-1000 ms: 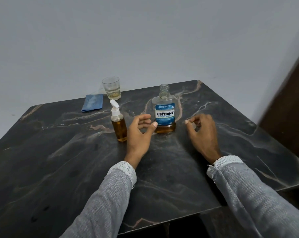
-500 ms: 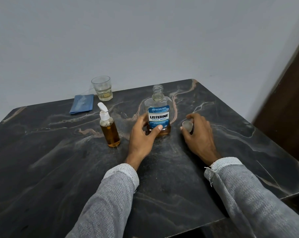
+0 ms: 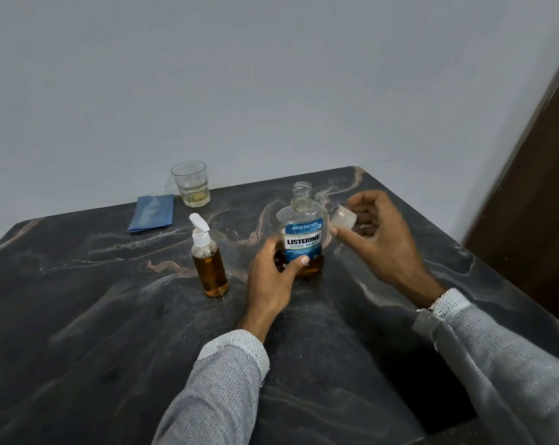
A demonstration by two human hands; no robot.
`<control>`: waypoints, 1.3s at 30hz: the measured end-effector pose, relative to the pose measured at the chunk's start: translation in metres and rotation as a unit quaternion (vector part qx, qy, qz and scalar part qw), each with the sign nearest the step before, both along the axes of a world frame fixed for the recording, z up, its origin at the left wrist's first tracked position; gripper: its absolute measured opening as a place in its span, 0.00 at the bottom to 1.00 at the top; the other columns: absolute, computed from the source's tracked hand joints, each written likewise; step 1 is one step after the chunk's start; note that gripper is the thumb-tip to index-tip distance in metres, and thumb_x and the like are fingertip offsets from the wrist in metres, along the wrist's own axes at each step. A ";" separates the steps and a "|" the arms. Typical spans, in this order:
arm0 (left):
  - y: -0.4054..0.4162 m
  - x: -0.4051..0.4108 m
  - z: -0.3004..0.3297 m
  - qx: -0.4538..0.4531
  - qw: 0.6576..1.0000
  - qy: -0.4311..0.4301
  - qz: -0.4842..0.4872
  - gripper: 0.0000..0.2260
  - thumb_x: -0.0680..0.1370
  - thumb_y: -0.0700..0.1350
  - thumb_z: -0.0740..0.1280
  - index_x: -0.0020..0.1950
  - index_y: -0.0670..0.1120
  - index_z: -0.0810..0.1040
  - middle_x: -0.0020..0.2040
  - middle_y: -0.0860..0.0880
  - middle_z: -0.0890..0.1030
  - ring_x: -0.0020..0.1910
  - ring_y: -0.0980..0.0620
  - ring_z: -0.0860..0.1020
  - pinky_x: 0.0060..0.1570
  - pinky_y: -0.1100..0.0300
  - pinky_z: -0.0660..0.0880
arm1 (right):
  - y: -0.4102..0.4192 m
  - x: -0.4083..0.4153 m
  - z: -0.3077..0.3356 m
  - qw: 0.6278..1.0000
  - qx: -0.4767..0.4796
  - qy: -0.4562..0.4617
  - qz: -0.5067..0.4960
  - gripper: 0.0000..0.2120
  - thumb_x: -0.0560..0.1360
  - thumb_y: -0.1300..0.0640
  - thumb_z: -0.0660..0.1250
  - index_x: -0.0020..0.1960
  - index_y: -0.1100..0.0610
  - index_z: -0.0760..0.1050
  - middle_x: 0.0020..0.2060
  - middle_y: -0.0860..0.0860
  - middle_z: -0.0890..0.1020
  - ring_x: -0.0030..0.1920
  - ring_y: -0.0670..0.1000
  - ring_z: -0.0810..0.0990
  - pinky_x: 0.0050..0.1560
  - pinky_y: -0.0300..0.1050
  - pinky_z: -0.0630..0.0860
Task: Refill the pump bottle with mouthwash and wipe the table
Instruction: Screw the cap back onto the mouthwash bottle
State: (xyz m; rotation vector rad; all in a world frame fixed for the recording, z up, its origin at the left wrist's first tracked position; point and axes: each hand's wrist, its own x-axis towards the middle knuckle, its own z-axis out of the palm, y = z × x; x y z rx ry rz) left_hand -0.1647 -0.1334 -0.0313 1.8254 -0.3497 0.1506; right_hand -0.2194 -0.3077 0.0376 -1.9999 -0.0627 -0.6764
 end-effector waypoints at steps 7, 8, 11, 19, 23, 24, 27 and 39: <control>0.001 -0.005 -0.002 0.009 1.000 -0.015 -0.026 0.17 0.72 0.46 0.74 0.58 0.55 0.74 0.55 0.57 0.80 0.54 0.62 0.78 0.48 0.72 0.73 | -0.003 0.003 0.071 0.987 -0.147 0.008 0.069 0.17 0.72 0.56 0.74 0.60 0.53 0.77 0.54 0.48 0.80 0.51 0.46 0.79 0.50 0.39 0.78; 0.001 -0.005 -0.002 0.011 0.999 -0.015 -0.030 0.17 0.72 0.46 0.74 0.58 0.55 0.74 0.55 0.58 0.80 0.54 0.63 0.77 0.48 0.72 0.73 | -0.003 0.004 0.080 0.981 -0.180 0.012 0.078 0.18 0.72 0.56 0.74 0.61 0.52 0.77 0.55 0.48 0.79 0.52 0.46 0.79 0.50 0.39 0.78; 0.002 -0.007 -0.001 0.013 0.999 -0.010 -0.043 0.17 0.73 0.46 0.74 0.58 0.56 0.73 0.55 0.59 0.79 0.53 0.65 0.76 0.47 0.72 0.73 | -0.002 0.009 0.102 0.959 -0.261 0.027 0.106 0.18 0.73 0.56 0.73 0.63 0.51 0.77 0.55 0.46 0.78 0.50 0.45 0.78 0.48 0.33 0.76; 0.003 -0.009 0.001 0.009 0.998 -0.002 -0.058 0.17 0.73 0.46 0.73 0.52 0.65 0.70 0.50 0.67 0.75 0.51 0.71 0.73 0.45 0.74 0.71 | 0.013 0.024 0.120 0.900 -0.403 0.085 0.142 0.20 0.76 0.57 0.70 0.67 0.50 0.75 0.59 0.48 0.76 0.53 0.46 0.76 0.54 0.37 0.74; 0.002 -0.009 0.000 0.007 0.998 0.001 -0.056 0.18 0.73 0.47 0.73 0.53 0.65 0.70 0.49 0.68 0.75 0.50 0.74 0.72 0.44 0.77 0.70 | 0.016 0.026 0.120 0.885 -0.429 0.108 0.148 0.20 0.77 0.57 0.69 0.68 0.50 0.74 0.60 0.49 0.76 0.54 0.47 0.76 0.54 0.39 0.74; 0.002 -0.009 0.000 0.006 0.998 0.004 -0.057 0.18 0.73 0.47 0.73 0.54 0.65 0.70 0.49 0.68 0.75 0.49 0.75 0.72 0.44 0.77 0.70 | 0.017 0.026 0.119 0.881 -0.434 0.112 0.150 0.20 0.77 0.57 0.68 0.68 0.50 0.74 0.60 0.49 0.76 0.55 0.47 0.76 0.55 0.39 0.74; 0.002 -0.008 -0.001 0.004 0.998 0.008 -0.060 0.17 0.73 0.47 0.73 0.54 0.64 0.70 0.50 0.68 0.74 0.50 0.74 0.72 0.45 0.75 0.70 | 0.019 0.027 0.113 0.877 -0.441 0.119 0.148 0.20 0.77 0.56 0.68 0.68 0.50 0.74 0.59 0.49 0.76 0.55 0.47 0.76 0.54 0.39 0.73; 0.003 -0.008 -0.002 0.010 0.998 0.007 -0.061 0.17 0.74 0.47 0.72 0.58 0.61 0.71 0.55 0.64 0.75 0.54 0.67 0.73 0.48 0.73 0.70 | 0.028 0.032 0.105 0.893 -0.437 0.106 0.027 0.30 0.67 0.32 0.68 0.52 0.57 0.81 0.40 0.48 0.81 0.40 0.45 0.78 0.38 0.38 0.72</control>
